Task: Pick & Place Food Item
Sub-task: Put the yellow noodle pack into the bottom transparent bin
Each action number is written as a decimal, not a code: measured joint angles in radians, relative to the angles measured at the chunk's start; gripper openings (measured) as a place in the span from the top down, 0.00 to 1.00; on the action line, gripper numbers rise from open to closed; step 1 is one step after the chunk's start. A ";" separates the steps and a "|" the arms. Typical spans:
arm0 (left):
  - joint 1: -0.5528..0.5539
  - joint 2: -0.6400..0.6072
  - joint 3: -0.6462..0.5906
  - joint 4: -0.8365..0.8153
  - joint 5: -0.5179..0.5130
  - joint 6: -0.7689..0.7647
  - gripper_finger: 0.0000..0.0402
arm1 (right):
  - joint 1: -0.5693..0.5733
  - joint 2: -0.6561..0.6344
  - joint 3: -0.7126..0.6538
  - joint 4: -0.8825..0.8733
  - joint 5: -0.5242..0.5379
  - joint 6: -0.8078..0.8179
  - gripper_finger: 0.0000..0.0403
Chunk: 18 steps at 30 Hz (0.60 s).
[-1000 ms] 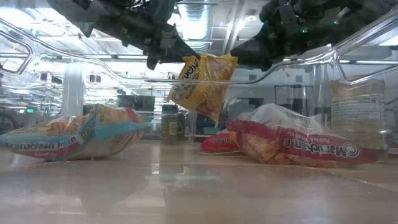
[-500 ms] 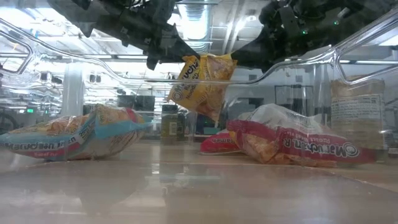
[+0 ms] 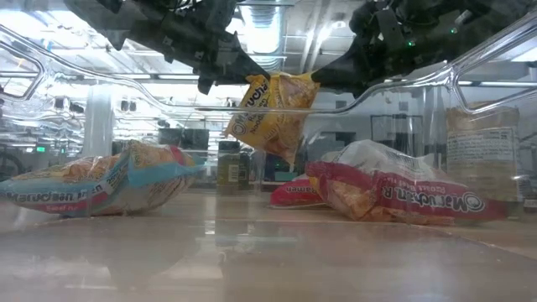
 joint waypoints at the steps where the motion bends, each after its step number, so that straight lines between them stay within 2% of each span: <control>1: 0.000 0.000 0.000 0.000 0.000 0.000 1.00 | 0.000 0.000 0.000 0.000 0.000 0.000 0.89; 6: 0.000 0.000 0.000 0.000 0.000 0.000 1.00 | 0.000 0.000 0.000 0.000 0.000 0.000 0.99; 18: 0.000 0.000 0.000 0.000 0.000 0.007 0.98 | 0.000 0.000 0.000 0.000 0.000 -0.001 1.00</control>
